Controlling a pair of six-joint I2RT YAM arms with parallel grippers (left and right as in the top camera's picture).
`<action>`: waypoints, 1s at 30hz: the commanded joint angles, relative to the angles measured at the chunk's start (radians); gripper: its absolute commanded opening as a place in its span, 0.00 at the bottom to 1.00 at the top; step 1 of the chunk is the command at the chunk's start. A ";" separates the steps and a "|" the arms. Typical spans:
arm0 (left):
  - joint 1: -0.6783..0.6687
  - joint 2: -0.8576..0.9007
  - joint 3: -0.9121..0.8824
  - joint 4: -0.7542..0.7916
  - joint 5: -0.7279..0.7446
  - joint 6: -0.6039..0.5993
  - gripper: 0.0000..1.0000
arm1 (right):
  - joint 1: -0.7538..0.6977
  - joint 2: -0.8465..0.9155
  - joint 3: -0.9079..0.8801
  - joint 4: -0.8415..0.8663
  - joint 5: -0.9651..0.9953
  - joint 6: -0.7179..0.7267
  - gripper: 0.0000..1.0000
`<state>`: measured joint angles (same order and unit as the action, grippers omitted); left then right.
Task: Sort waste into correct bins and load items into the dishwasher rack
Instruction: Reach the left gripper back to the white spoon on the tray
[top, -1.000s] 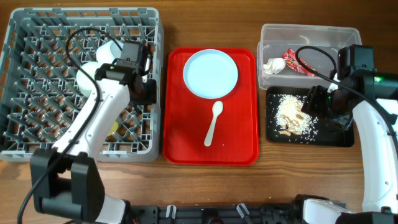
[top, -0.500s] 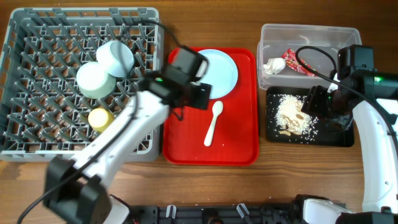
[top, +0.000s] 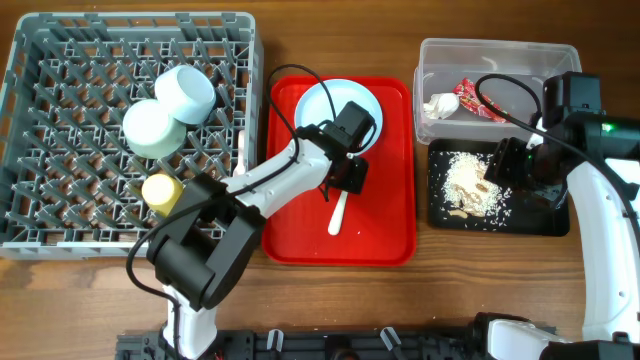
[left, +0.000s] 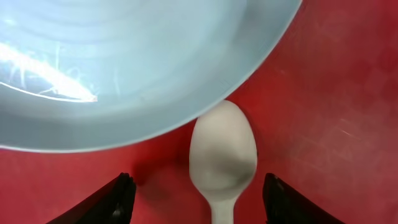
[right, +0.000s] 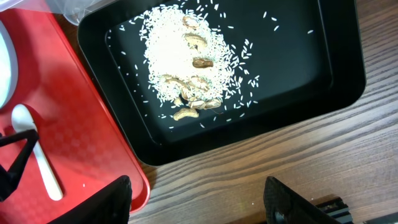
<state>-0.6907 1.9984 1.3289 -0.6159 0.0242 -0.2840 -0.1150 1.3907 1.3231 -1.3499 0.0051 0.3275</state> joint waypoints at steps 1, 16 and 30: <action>-0.030 0.036 0.008 0.023 -0.068 -0.012 0.67 | -0.004 -0.007 0.019 -0.002 0.019 -0.012 0.69; -0.111 0.123 0.007 0.035 -0.185 -0.012 0.51 | -0.004 -0.007 0.019 -0.002 0.013 -0.013 0.69; -0.122 0.010 0.008 -0.040 -0.209 -0.013 0.22 | -0.004 -0.007 0.019 -0.014 0.013 -0.014 0.69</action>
<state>-0.8108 2.0449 1.3643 -0.6369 -0.1753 -0.2985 -0.1150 1.3907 1.3231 -1.3586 0.0051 0.3271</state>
